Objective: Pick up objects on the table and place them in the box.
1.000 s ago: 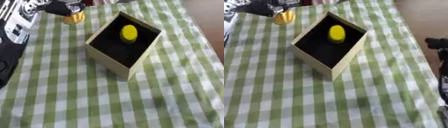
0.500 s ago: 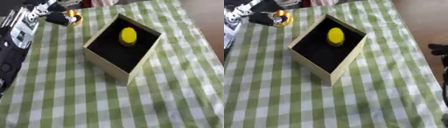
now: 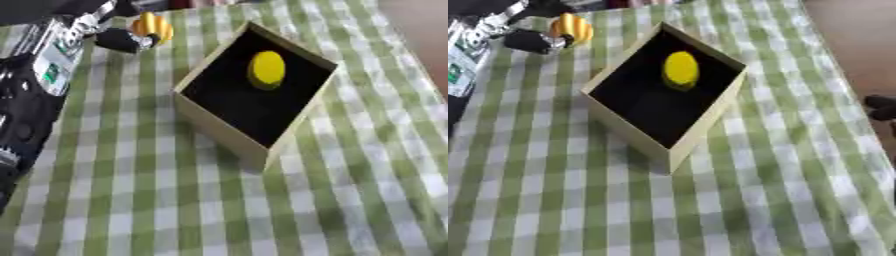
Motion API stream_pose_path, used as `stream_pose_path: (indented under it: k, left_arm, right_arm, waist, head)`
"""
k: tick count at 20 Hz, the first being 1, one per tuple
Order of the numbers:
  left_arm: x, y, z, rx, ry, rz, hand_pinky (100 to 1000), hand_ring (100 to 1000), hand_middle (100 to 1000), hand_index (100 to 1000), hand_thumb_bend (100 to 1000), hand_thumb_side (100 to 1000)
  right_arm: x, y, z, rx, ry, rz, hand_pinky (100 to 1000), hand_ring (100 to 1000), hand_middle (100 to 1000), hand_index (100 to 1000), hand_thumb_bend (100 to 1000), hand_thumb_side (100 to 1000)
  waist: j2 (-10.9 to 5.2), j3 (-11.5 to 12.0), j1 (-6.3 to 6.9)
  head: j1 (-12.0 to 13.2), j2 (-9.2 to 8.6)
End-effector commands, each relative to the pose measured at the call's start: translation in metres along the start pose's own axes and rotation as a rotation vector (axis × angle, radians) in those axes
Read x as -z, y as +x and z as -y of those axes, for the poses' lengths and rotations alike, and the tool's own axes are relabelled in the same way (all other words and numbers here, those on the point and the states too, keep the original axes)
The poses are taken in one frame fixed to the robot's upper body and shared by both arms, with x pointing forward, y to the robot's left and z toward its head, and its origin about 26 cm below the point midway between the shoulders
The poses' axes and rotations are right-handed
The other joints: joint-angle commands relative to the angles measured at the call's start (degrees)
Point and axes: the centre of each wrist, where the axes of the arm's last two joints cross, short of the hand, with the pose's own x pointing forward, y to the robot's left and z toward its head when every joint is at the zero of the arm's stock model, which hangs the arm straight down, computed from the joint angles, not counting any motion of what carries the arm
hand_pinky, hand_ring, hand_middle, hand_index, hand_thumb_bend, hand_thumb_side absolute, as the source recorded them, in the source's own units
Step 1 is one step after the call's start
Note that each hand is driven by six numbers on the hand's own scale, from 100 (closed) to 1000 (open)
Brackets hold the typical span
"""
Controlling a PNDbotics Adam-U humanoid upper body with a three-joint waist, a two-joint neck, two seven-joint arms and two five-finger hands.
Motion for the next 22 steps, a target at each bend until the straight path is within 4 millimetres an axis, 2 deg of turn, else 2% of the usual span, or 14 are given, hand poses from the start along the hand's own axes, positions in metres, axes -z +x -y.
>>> stream_pose_path:
  k: [1,14,22]
  left_arm:
    - [-0.003,-0.013,-0.026,0.012,0.053,-0.040,801,892,846,940,412,539]
    - [-0.002,-0.019,-0.040,-0.027,0.056,-0.074,803,896,850,944,398,568]
    - [-0.002,-0.019,-0.040,-0.058,0.040,-0.052,805,901,852,944,417,570]
  right_arm:
    - [0.003,0.002,-0.001,-0.007,0.017,0.016,874,778,612,775,100,549]
    - [0.008,0.002,-0.007,-0.001,0.032,0.012,876,778,607,773,100,551]
    - [0.011,0.002,-0.009,0.003,0.030,0.006,877,778,606,772,100,555]
  waist:
    - [-0.99,0.6,-0.58]
    - [0.70,-0.1,0.25]
    - [1.32,-0.6,0.96]
  head:
    - [0.6,-0.94]
    - [1.1,-3.03]
    - [0.2,-5.66]
